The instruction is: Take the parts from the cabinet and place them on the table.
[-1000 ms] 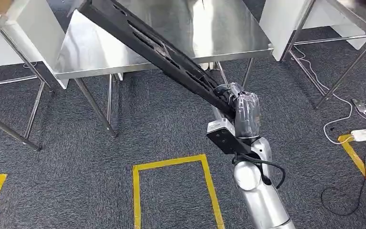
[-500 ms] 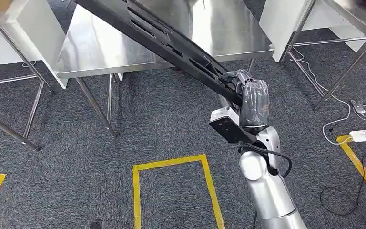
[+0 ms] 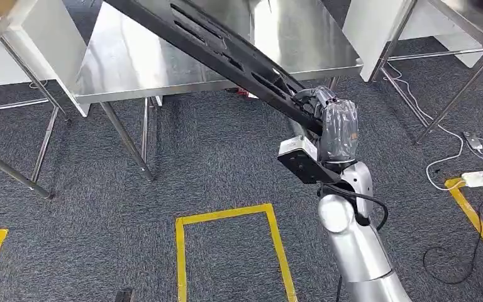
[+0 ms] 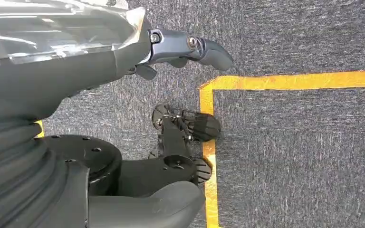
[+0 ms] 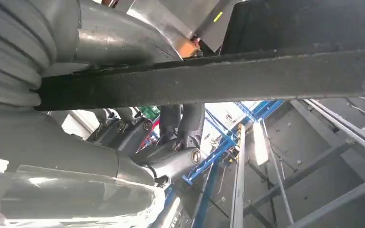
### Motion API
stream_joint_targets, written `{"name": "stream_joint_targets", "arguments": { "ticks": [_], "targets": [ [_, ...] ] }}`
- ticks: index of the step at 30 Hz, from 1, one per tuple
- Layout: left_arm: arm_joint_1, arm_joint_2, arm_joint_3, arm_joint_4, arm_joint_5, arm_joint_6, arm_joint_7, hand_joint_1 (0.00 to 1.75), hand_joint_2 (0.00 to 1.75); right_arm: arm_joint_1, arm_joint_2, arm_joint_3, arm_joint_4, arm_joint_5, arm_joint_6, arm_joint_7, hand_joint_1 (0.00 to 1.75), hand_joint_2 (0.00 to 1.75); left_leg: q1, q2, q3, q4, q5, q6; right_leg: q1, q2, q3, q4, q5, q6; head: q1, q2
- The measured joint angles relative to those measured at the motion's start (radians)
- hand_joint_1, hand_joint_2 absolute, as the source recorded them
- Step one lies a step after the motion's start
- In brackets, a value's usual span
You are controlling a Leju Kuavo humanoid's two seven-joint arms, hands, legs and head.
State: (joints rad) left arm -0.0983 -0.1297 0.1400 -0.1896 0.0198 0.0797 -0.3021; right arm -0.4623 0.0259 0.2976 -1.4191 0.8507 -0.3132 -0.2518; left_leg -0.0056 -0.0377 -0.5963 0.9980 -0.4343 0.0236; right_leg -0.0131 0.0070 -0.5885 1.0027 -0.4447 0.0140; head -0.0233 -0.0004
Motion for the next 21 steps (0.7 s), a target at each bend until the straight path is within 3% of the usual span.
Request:
{"name": "stream_joint_targets", "arguments": {
  "ticks": [7, 8, 10, 11, 12, 14, 15, 16, 17, 18, 20, 21],
  "targets": [
    [-0.001, 0.004, 0.001, 0.000, -0.004, -0.015, 0.018, 0.00, 1.75, -0.002, 0.000, 0.000, 0.017, -0.007, -0.009, -0.006, 1.75, 1.75, 0.000, 0.000, 0.000, 0.000, 0.000, 0.000, 0.000, 0.000, 0.000, 0.000, 0.000, 0.000, 0.000, 0.000],
    [-0.001, 0.006, 0.001, 0.000, -0.005, -0.020, 0.021, 0.00, 1.75, -0.002, 0.001, 0.001, 0.019, -0.008, -0.010, -0.008, 1.75, 1.75, -0.003, 0.000, -0.005, 0.007, -0.005, 0.002, -0.012, 0.000, 0.003, -0.010, 0.003, 0.006, 0.001, 0.000],
    [-0.004, 0.007, 0.001, 0.000, -0.005, -0.030, 0.024, 0.00, 1.75, -0.006, 0.006, 0.002, 0.022, -0.009, -0.013, -0.013, 1.75, 1.75, -0.004, 0.000, 0.014, -0.029, 0.004, 0.028, -0.003, 0.001, 0.017, -0.034, 0.011, 0.017, -0.003, 0.000],
    [-0.003, 0.006, 0.001, -0.001, -0.003, -0.034, 0.026, 0.00, 1.75, -0.006, 0.006, 0.003, 0.024, -0.009, -0.015, -0.017, 1.75, 1.75, 0.012, 0.003, 0.042, -0.065, 0.023, 0.033, 0.000, -0.002, 0.011, -0.019, 0.008, 0.014, 0.000, 0.000],
    [-0.005, 0.006, 0.003, -0.002, -0.002, -0.035, 0.026, 0.00, 1.75, -0.012, 0.007, 0.004, 0.028, -0.010, -0.018, -0.022, 1.75, 1.75, 0.014, 0.004, 0.056, -0.087, 0.031, 0.046, 0.003, -0.001, -0.009, 0.025, -0.016, 0.008, 0.002, 0.000],
    [-0.008, 0.006, 0.005, -0.002, 0.000, -0.035, 0.026, 0.00, 1.75, -0.018, 0.007, 0.007, 0.036, -0.014, -0.024, -0.026, 1.75, 1.75, 0.016, 0.007, 0.059, -0.086, 0.032, 0.042, -0.001, -0.001, -0.074, 0.158, -0.066, 0.006, 0.005, 0.000],
    [-0.007, 0.005, 0.006, -0.002, 0.002, -0.036, 0.026, 0.00, 1.75, -0.017, 0.007, 0.008, 0.042, -0.014, -0.026, -0.028, 1.75, 1.75, 0.017, 0.007, 0.060, -0.084, 0.028, 0.037, -0.010, -0.001, -0.124, 0.243, -0.094, 0.011, 0.004, 0.000],
    [-0.006, 0.005, 0.006, -0.002, 0.003, -0.037, 0.026, 0.00, 1.75, -0.016, 0.006, 0.009, 0.048, -0.015, -0.026, -0.027, 1.75, 1.75, 0.019, 0.006, 0.059, -0.082, 0.025, 0.033, -0.016, -0.001, -0.143, 0.269, -0.095, 0.020, 0.004, 0.000],
    [-0.005, 0.005, 0.009, -0.002, 0.006, -0.037, 0.026, 0.00, 1.75, -0.015, 0.005, 0.009, 0.054, -0.015, -0.027, -0.028, 1.75, 1.75, 0.024, 0.004, 0.059, -0.076, 0.019, 0.024, -0.022, -0.002, -0.135, 0.242, -0.075, 0.033, 0.004, 0.000],
    [-0.004, 0.004, 0.011, -0.002, 0.009, -0.037, 0.027, 0.00, 1.75, -0.015, 0.006, 0.010, 0.057, -0.015, -0.027, -0.029, 1.75, 1.75, 0.030, 0.002, 0.059, -0.067, 0.010, 0.014, -0.029, -0.002, -0.104, 0.175, -0.042, 0.051, 0.003, 0.000],
    [-0.005, 0.004, 0.014, -0.002, 0.010, -0.042, 0.027, 0.00, 1.75, -0.017, 0.007, 0.012, 0.061, -0.016, -0.028, -0.031, 1.75, 1.75, 0.046, -0.001, 0.053, -0.026, -0.020, -0.012, -0.049, -0.006, -0.013, -0.007, 0.022, 0.087, 0.005, 0.000],
    [-0.006, 0.016, 0.020, -0.003, 0.011, -0.043, 0.026, 0.00, 1.75, -0.017, 0.007, 0.013, 0.069, -0.019, -0.030, -0.033, 1.75, 1.75, 0.036, -0.002, 0.041, -0.011, -0.037, -0.028, -0.036, 0.000, -0.015, 0.024, 0.006, 0.085, 0.015, 0.000]
  ]
}}
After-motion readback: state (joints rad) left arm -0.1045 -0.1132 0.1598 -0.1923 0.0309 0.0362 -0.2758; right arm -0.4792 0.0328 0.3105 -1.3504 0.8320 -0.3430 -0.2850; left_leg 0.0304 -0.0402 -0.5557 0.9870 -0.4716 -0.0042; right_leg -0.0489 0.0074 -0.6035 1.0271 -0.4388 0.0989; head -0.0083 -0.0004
